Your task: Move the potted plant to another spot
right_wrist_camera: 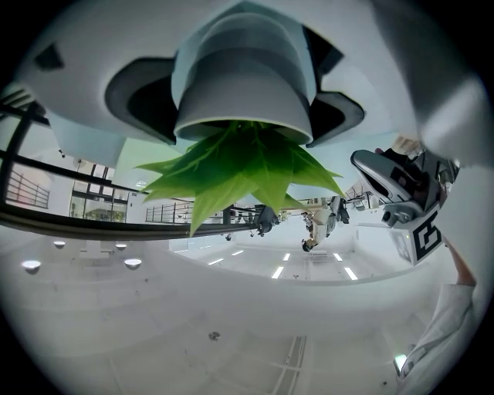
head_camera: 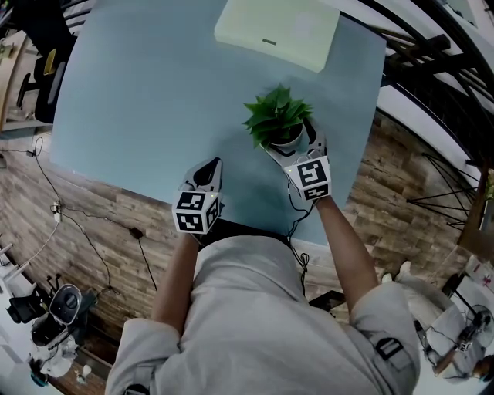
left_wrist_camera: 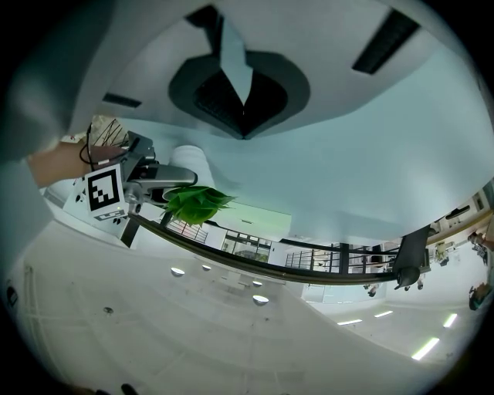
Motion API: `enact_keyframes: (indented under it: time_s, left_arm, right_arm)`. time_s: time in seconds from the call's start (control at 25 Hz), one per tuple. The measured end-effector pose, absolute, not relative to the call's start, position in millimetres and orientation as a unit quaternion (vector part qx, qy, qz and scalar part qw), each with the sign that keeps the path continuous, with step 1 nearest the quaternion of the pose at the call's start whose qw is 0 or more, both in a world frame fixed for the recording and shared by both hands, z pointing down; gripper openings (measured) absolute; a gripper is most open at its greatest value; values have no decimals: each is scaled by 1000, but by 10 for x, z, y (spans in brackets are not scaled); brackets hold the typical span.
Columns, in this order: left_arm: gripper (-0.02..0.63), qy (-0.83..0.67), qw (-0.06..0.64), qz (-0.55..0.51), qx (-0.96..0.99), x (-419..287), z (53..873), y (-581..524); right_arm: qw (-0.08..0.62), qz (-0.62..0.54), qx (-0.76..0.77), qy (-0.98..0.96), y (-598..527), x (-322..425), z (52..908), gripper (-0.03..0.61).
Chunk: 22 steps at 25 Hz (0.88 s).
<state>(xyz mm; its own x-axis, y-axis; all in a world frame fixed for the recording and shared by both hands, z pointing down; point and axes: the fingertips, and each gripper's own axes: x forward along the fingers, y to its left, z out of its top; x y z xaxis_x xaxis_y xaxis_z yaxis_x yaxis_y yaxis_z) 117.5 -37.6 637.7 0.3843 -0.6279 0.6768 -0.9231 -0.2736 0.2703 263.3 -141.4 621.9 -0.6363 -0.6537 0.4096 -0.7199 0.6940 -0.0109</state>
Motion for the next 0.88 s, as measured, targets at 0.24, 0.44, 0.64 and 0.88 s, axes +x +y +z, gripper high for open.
enact_keyframes:
  time_s: [0.24,0.44,0.64,0.88]
  left_arm:
    - [12,-498,323,230,771,1254,6391,-411]
    - [12,-494,326,230,772,1289,6402,-417]
    - [12,-489,326,230,775,1308,6410,-447]
    - [12,-483,329,235,777,1348,6441,-411]
  right_arm:
    - [193,93,383,-899,-1383,2666,6251,523]
    - [185,93,383,-900,-1354,2655,6179,523]
    - [189,97,386,-898,-1301,2682,6175,523]
    - [193,101,391,-895,-1215,2742,6189,523]
